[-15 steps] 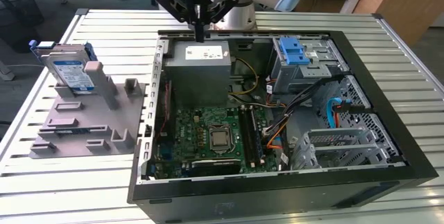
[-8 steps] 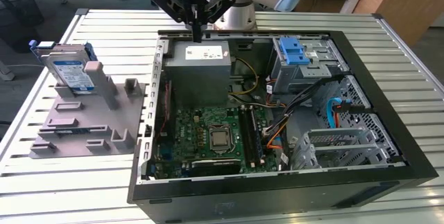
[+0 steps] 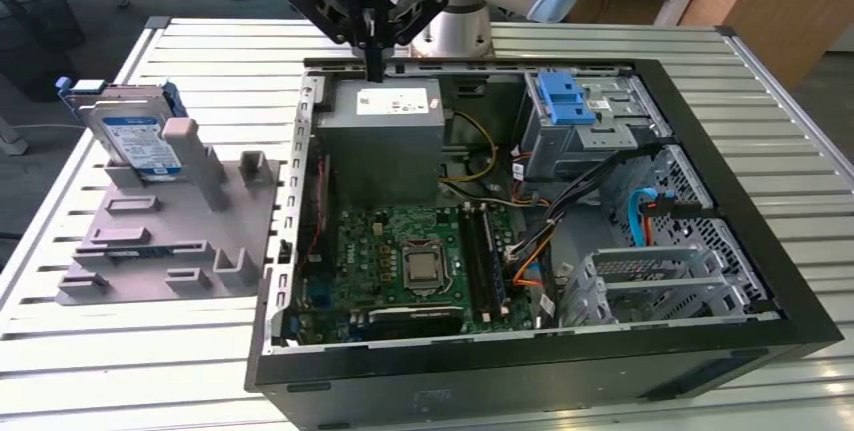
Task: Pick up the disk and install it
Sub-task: 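Reach for the disk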
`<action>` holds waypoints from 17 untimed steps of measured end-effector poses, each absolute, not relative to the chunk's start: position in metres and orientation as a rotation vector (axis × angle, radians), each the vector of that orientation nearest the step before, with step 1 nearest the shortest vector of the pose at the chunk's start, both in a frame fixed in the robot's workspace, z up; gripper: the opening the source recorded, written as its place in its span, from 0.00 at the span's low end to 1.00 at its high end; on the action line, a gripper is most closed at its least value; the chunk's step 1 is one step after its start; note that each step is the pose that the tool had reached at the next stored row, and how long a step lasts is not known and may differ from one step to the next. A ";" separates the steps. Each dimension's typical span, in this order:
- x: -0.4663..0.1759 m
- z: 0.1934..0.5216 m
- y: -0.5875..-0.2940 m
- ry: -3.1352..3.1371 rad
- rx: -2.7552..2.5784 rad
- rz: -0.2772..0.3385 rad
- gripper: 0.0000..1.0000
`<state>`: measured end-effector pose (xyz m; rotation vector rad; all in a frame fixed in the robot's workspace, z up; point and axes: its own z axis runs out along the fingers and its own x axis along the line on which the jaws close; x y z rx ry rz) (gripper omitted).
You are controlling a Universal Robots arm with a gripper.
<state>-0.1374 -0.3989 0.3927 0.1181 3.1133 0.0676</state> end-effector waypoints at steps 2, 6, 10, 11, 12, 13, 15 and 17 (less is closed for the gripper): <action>-0.138 0.393 -0.399 3.114 0.118 0.068 0.11; -0.141 0.392 -0.399 3.114 0.118 0.068 0.11; -0.143 0.392 -0.399 3.115 0.118 0.068 0.11; -0.144 0.392 -0.399 3.115 0.118 0.068 0.11; -0.144 0.392 -0.399 3.115 0.118 0.067 0.11; -0.145 0.392 -0.399 3.116 0.118 0.068 0.11; -0.146 0.392 -0.399 3.116 0.118 0.068 0.11; -0.148 0.392 -0.399 3.116 0.118 0.067 0.11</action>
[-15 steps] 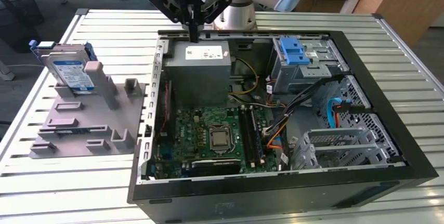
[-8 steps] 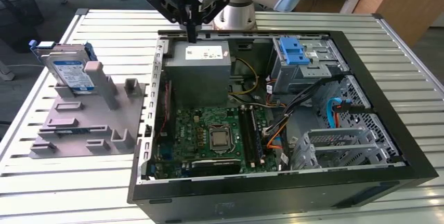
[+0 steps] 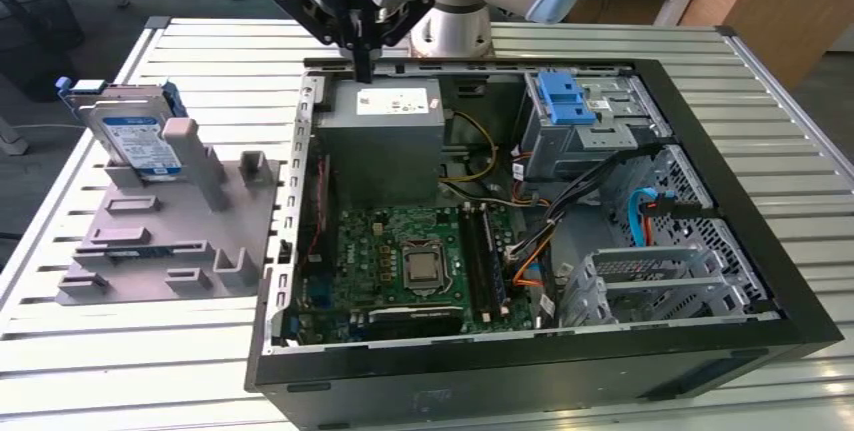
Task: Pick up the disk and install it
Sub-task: 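Reach for the disk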
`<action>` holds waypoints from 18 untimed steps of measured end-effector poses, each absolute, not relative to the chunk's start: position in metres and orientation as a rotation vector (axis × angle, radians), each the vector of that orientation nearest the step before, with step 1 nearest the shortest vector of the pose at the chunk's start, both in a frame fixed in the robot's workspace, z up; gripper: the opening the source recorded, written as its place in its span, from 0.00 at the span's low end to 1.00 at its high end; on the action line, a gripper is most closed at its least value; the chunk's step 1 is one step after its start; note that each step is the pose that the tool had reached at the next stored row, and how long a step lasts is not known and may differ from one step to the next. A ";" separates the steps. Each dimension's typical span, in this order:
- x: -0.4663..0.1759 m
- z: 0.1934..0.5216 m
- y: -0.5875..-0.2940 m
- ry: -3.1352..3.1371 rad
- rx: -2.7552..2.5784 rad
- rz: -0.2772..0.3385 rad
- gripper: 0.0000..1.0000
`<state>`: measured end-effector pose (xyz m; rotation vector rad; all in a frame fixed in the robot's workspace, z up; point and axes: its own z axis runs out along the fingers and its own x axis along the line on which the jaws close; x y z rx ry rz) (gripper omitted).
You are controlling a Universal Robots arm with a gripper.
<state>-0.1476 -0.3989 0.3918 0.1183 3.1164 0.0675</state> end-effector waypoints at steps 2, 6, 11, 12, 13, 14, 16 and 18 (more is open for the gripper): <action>-0.149 0.392 -0.399 3.117 0.118 0.067 0.11; -0.151 0.391 -0.399 3.118 0.118 0.067 0.11; -0.154 0.391 -0.399 3.119 0.118 0.067 0.11; -0.155 0.391 -0.399 3.119 0.119 0.067 0.11; -0.156 0.391 -0.399 3.119 0.119 0.067 0.11; -0.156 0.391 -0.399 3.120 0.118 0.067 0.11; -0.158 0.391 -0.399 3.120 0.119 0.067 0.11; -0.159 0.391 -0.399 3.121 0.119 0.067 0.11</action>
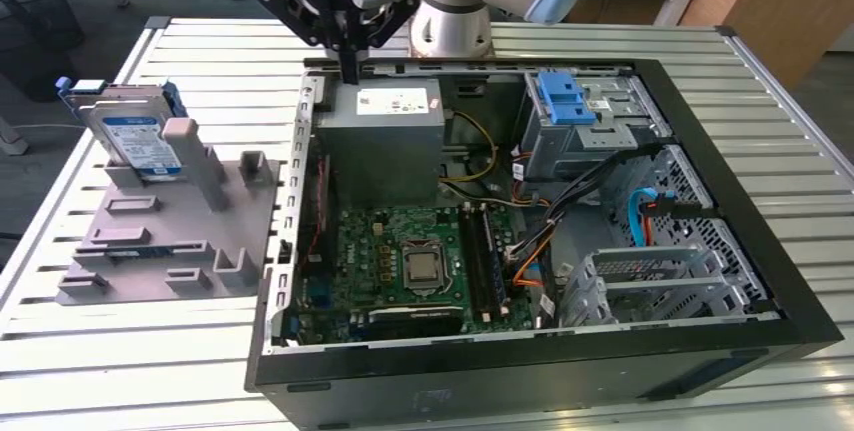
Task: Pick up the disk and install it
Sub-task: 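Reach for the disk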
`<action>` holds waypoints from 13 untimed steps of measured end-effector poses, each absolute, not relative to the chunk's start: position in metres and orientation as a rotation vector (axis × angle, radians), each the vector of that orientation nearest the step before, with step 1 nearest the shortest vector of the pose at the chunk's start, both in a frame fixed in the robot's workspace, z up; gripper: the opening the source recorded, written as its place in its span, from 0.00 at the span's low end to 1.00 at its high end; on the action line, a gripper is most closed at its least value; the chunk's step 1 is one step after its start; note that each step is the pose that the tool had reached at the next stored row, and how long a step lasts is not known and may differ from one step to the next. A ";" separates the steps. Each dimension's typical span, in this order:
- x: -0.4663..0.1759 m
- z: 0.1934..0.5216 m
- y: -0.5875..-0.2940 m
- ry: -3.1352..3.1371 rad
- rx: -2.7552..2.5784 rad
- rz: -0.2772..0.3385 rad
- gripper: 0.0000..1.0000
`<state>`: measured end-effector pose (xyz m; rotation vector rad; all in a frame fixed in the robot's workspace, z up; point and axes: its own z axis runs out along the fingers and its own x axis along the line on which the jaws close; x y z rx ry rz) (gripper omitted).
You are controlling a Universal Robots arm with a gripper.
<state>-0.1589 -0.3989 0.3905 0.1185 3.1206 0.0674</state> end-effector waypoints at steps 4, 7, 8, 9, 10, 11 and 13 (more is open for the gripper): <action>-0.161 0.390 -0.399 3.121 0.119 0.067 0.11; -0.163 0.390 -0.399 3.122 0.119 0.067 0.11; -0.164 0.390 -0.399 3.122 0.119 0.067 0.11; -0.164 0.390 -0.399 3.123 0.119 0.067 0.11; -0.165 0.390 -0.399 3.123 0.119 0.067 0.11; -0.166 0.390 -0.399 3.123 0.119 0.067 0.11; -0.167 0.390 -0.399 3.124 0.119 0.067 0.11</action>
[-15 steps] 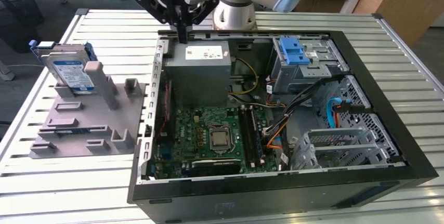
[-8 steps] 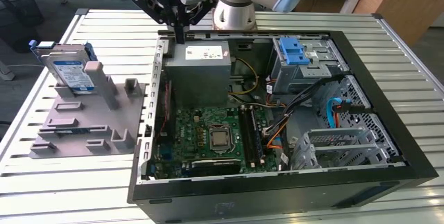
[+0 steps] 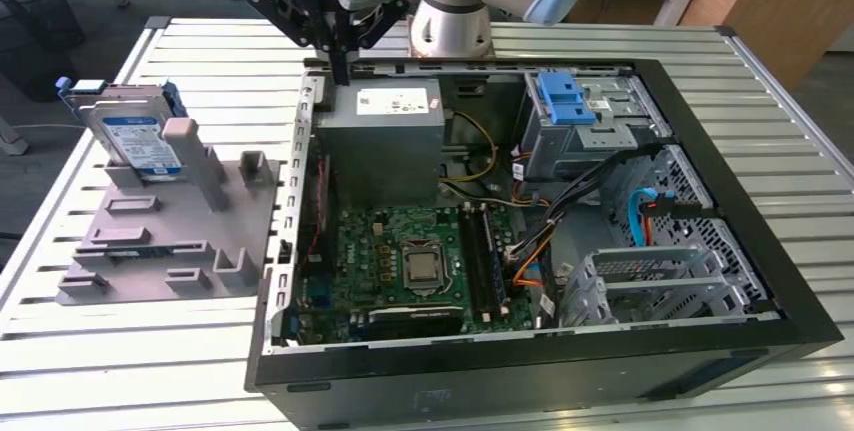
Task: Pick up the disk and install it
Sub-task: 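Reach for the disk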
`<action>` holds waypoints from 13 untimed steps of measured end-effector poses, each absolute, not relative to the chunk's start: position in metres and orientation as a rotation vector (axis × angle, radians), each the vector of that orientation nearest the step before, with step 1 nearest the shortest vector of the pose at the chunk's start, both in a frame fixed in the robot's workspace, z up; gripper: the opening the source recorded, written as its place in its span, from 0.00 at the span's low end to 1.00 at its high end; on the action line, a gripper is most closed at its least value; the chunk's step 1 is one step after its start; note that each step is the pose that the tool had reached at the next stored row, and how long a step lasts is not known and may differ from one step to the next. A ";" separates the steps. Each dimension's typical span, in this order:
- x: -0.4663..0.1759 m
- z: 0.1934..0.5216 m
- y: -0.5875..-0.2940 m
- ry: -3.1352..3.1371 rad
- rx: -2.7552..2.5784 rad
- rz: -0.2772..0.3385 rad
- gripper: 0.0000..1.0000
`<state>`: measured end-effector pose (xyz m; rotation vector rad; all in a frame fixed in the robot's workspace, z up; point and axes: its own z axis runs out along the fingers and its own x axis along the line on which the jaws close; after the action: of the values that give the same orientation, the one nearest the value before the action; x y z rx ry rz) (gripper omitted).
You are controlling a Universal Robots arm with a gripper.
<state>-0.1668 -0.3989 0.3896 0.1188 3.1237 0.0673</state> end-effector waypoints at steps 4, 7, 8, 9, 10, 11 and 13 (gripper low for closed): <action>-0.169 0.389 -0.399 3.125 0.119 0.067 0.11; -0.171 0.389 -0.399 3.126 0.119 0.067 0.11; -0.171 0.389 -0.399 3.126 0.119 0.067 0.11; -0.172 0.389 -0.399 3.127 0.119 0.067 0.11; -0.172 0.389 -0.399 3.127 0.119 0.067 0.11; -0.172 0.389 -0.399 3.127 0.119 0.067 0.11; -0.173 0.389 -0.399 3.128 0.119 0.067 0.11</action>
<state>-0.1733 -0.3989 0.3887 0.1191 3.1282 0.0670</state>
